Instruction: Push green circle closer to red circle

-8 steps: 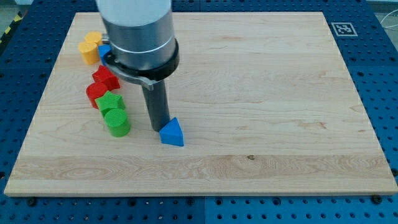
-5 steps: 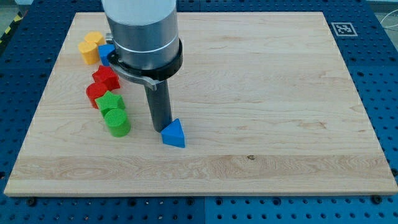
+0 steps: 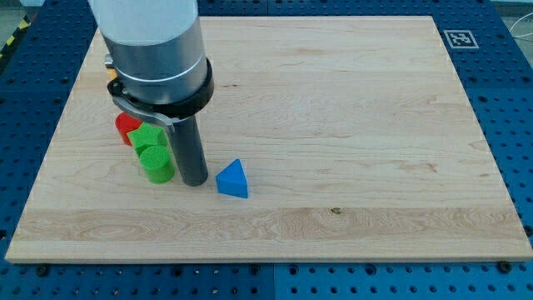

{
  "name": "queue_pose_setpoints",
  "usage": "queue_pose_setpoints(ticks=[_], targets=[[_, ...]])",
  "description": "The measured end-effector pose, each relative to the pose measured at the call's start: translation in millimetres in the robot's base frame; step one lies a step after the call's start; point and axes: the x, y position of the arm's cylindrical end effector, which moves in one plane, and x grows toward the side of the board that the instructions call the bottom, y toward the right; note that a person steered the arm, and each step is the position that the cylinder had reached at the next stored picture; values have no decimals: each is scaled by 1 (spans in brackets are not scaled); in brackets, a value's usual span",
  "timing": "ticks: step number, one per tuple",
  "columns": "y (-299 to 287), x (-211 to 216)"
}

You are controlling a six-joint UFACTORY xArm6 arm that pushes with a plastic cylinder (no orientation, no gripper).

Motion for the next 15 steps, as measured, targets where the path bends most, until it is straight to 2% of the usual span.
queue_pose_setpoints(ticks=[7, 9, 10, 12, 15], targets=[[-67, -3], [-71, -25], [-67, -22], [-68, 16], [-105, 17]])
